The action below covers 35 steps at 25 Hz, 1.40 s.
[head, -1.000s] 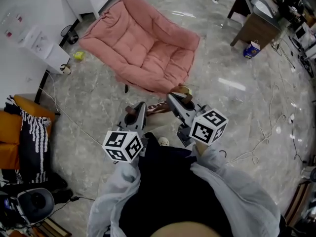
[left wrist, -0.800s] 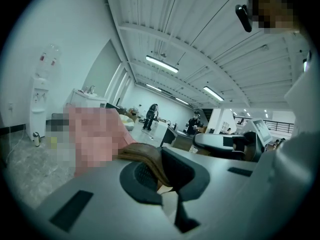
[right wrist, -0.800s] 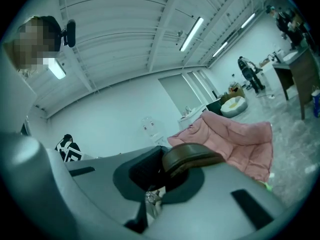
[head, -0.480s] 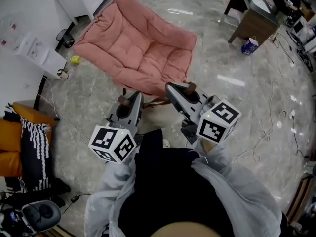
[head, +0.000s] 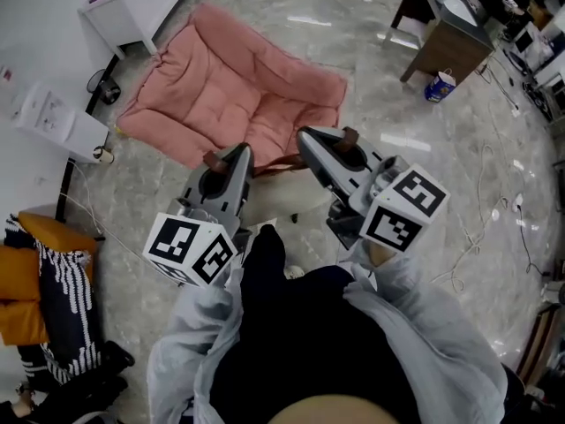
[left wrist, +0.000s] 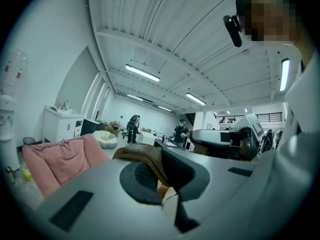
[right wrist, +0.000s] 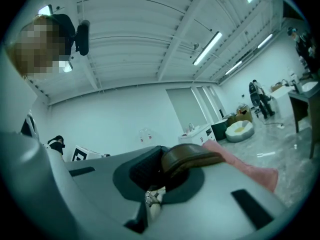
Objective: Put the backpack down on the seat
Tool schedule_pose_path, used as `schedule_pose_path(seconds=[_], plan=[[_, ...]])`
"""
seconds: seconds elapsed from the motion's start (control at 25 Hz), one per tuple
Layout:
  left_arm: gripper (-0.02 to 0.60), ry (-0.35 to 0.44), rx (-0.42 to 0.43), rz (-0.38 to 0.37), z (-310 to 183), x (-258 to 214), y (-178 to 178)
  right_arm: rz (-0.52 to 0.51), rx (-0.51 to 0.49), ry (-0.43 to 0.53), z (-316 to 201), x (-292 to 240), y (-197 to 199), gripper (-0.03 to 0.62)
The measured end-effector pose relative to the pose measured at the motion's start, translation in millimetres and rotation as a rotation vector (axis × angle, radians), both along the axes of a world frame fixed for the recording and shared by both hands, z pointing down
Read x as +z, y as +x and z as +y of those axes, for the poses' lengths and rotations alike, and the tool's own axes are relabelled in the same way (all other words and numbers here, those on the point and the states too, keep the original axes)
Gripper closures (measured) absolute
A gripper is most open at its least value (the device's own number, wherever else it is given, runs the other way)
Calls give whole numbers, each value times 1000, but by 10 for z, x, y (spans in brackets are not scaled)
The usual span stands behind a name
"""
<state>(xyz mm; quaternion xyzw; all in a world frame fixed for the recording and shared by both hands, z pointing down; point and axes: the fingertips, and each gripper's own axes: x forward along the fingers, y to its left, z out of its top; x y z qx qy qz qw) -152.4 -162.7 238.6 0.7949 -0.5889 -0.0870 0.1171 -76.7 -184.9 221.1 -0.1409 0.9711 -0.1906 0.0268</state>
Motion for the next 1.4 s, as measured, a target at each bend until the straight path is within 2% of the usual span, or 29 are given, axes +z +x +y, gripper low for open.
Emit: schedule_pose_path(seconds=[0.12, 0.32, 0.44, 0.64, 0.92, 1.16, 1.4], plan=[[570, 4, 26, 6, -359, -38, -157, 0, 29, -12, -336, -40, -147, 588], [569, -8, 65, 20, -684, 175, -265, 0, 83, -24, -638, 197, -229, 588], [569, -25, 92, 29, -1100, 224, -459, 8, 111, -34, -1023, 247, -412, 588], [569, -73, 151, 61, -1706, 408, -675, 20, 161, -84, -1570, 416, -617, 588], [570, -140, 232, 84, -2262, 841, -717, 53, 236, -152, -2043, 833, -670, 588], [570, -246, 289, 98, -2612, 1341, -716, 70, 288, -231, -2305, 1260, -693, 588], [569, -406, 313, 77, -2785, 2061, -728, 84, 326, -328, -2436, 1869, -743, 589]])
